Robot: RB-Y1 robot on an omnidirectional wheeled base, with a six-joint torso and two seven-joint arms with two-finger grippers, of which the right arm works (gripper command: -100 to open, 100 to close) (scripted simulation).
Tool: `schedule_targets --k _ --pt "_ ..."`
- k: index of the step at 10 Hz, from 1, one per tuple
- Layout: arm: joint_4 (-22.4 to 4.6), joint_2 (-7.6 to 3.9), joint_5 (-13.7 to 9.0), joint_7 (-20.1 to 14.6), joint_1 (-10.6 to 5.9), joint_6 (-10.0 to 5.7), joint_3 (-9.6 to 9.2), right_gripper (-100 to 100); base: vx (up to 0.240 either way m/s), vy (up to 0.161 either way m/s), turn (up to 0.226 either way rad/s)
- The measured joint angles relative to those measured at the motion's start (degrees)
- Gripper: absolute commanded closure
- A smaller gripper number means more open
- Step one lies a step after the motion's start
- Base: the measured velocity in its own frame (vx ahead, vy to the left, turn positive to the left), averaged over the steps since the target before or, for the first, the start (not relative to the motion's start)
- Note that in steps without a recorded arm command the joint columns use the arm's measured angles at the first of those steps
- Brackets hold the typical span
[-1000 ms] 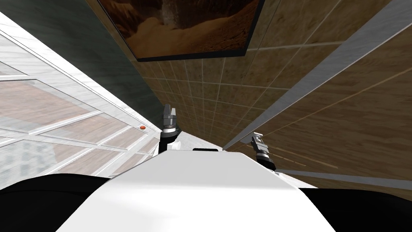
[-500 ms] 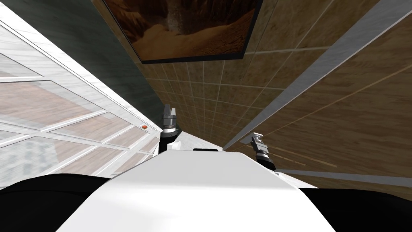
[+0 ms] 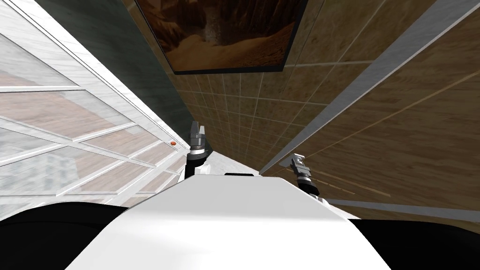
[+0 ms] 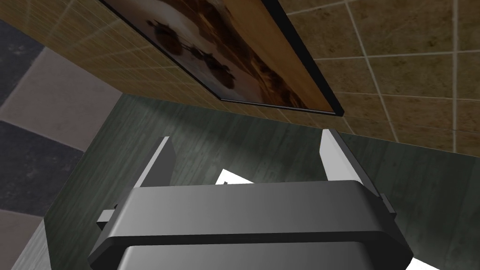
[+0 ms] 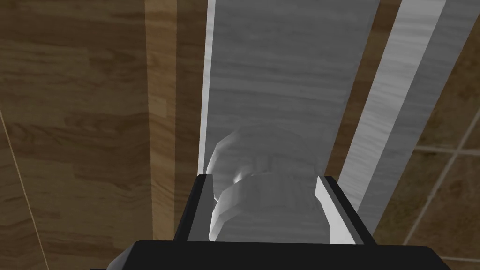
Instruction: Pull the door open
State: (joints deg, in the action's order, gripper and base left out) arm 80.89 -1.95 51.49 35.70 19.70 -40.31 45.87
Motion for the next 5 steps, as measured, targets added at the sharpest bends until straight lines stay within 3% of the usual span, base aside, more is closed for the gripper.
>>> schedule_targets --k 5 --pt "-0.12 -1.10 4.60 5.70 -0.76 3.94 -1.55 100 -0.074 -0.029 0.080"
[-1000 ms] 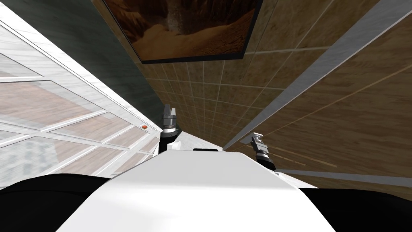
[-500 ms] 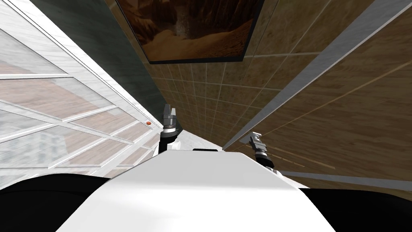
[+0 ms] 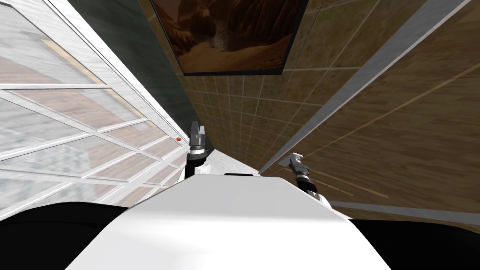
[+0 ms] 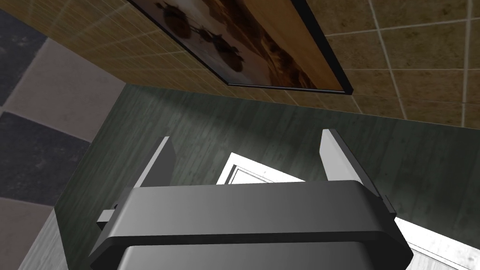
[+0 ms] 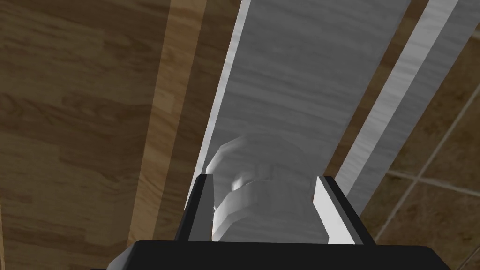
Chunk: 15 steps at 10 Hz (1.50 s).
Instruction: Pull the door open
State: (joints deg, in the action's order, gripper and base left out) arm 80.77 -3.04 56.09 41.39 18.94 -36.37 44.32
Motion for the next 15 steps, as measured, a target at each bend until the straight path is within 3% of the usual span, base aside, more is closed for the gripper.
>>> schedule_targets --k 2,5,7,8,12,15 --pt "0.62 -0.34 2.25 2.25 -0.01 1.92 -0.91 100 -0.092 -0.023 0.088" --pt "-0.66 -1.37 5.32 7.02 -0.90 4.33 -1.55 100 -0.102 -0.033 0.098" --pt "0.00 -1.48 8.22 9.49 -0.62 7.12 -2.75 100 -0.092 -0.033 0.101" --pt "-0.55 -1.59 9.43 11.16 -0.73 8.21 -3.05 -100 -0.121 0.031 -0.033" --pt "-0.89 -1.68 4.93 7.35 -2.99 8.71 -4.19 -100 -0.123 0.066 -0.059" --pt "-2.50 -1.55 1.25 5.81 -5.14 8.11 -4.18 -100 -0.107 0.046 -0.044"
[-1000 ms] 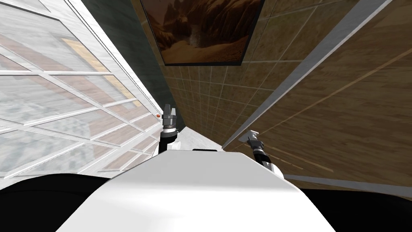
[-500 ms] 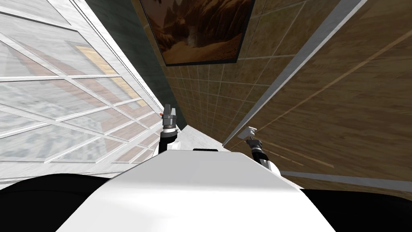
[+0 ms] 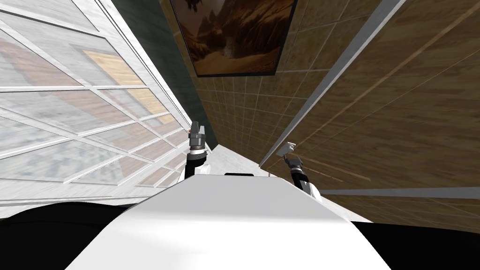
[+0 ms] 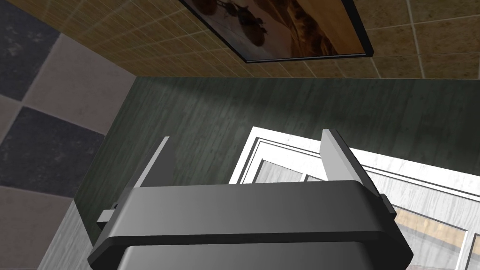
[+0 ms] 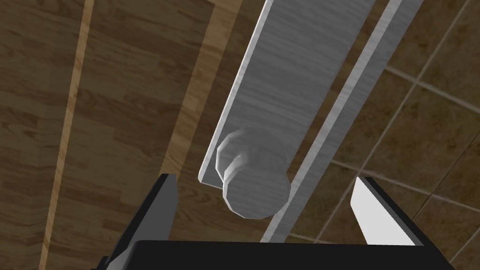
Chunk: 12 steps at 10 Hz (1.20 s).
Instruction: Pull the door open
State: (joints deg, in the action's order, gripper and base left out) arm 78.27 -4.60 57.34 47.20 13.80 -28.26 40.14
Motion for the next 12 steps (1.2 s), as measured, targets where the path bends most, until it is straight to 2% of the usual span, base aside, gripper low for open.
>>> schedule_targets --k 3,9,12 --pt "-0.15 -0.27 -3.08 -3.17 -1.62 0.64 -1.01 -100 -0.106 0.044 -0.048" --pt "-0.81 0.54 -9.47 -8.12 -4.89 1.16 -2.47 -100 -0.103 0.040 -0.041" --pt "-1.10 0.38 -9.62 -8.05 -5.33 1.32 -2.30 -100 0.127 -0.059 0.023"
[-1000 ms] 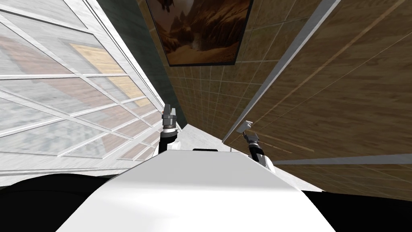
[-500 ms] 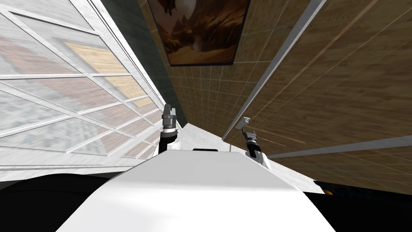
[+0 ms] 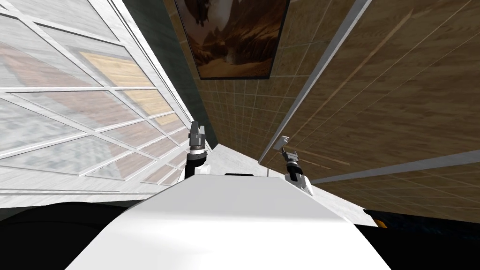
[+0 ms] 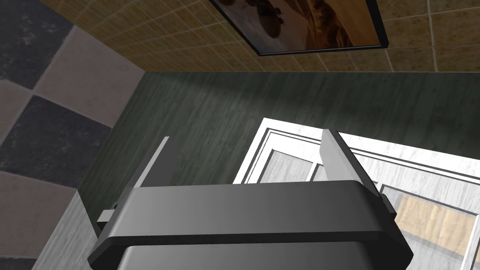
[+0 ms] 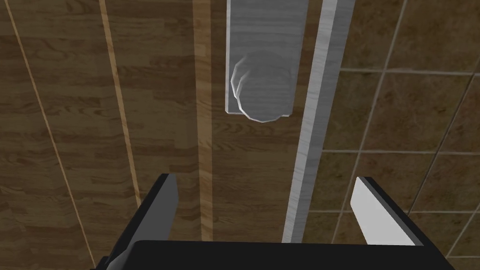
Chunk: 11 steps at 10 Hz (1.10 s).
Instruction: Pull the door open
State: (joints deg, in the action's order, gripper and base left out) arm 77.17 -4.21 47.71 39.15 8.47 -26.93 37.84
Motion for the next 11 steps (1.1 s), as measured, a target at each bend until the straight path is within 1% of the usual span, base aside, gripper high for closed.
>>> schedule_targets --k 5,6,7,11 --pt "-0.30 -0.07 -0.09 0.37 -0.86 0.58 0.35 -100 0.184 -0.065 0.021" --pt "-0.44 0.03 -0.12 0.50 -1.08 0.68 0.46 -100 0.084 -0.031 0.011" --pt "-0.45 0.04 -0.12 0.53 -1.13 0.70 0.47 100 -0.010 0.003 -0.009" --pt "-0.55 0.00 -0.08 0.53 -1.02 0.78 0.49 100 -0.021 0.005 -0.001"
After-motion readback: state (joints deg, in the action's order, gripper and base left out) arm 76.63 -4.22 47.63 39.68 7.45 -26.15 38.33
